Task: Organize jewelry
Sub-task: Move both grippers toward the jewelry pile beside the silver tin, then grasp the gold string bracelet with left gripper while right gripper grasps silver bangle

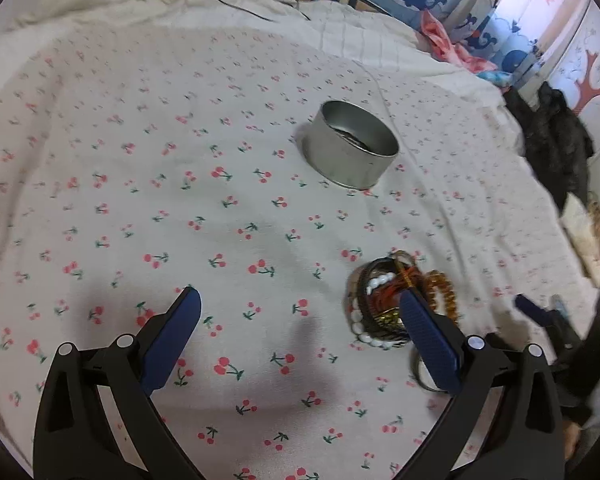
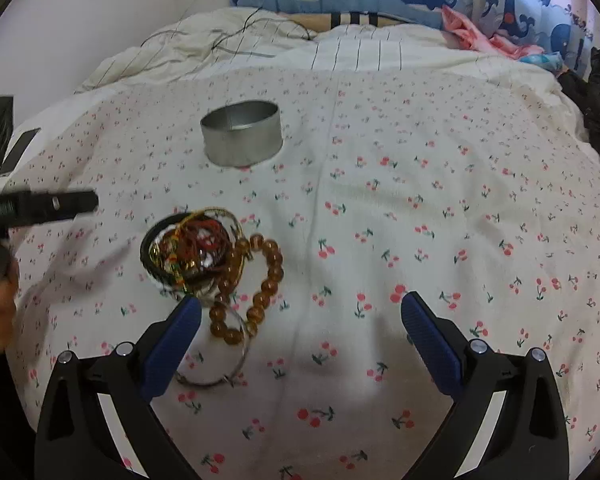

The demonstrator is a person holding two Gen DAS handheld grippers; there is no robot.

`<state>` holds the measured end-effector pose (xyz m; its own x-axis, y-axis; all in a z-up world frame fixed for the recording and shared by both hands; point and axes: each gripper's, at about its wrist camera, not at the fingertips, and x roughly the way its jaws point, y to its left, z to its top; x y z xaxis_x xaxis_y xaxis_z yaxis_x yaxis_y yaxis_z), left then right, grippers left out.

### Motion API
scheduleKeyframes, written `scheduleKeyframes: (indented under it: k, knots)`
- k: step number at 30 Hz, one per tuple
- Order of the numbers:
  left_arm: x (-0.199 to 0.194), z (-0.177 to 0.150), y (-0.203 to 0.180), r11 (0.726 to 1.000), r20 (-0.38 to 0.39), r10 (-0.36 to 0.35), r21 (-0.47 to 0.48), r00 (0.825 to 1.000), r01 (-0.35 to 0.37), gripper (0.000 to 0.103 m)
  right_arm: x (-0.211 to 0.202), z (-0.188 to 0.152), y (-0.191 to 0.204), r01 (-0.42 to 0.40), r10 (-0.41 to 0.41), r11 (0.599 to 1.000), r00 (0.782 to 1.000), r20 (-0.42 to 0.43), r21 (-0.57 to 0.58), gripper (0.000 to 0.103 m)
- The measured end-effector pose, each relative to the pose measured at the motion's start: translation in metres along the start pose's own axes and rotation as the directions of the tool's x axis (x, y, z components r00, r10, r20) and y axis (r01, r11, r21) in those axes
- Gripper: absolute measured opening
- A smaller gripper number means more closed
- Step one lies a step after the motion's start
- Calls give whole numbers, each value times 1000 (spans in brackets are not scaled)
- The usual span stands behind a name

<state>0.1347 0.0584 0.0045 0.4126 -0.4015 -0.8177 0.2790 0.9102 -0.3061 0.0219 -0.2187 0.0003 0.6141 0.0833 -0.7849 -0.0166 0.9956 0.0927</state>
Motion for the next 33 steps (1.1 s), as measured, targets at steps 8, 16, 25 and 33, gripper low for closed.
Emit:
scheduleKeyframes:
  k: [8, 16, 25, 33]
  knots:
    - [13, -5, -56, 969, -20, -62, 240, 998, 65, 96, 5, -9, 14, -59, 56, 995, 998, -35, -84, 83]
    - [20, -9, -82, 936, -47, -91, 338, 995, 101, 96, 22, -12, 17, -109, 102, 992, 990, -101, -62, 46]
    - [20, -5, -91, 925, -35, -205, 321, 978, 205, 96, 21, -16, 24, -156, 144, 984, 982, -123, -90, 6]
    - [44, -5, -106, 925, -66, -202, 313, 977, 213, 95, 3, -10, -5, -102, 103, 995, 994, -29, 6, 6]
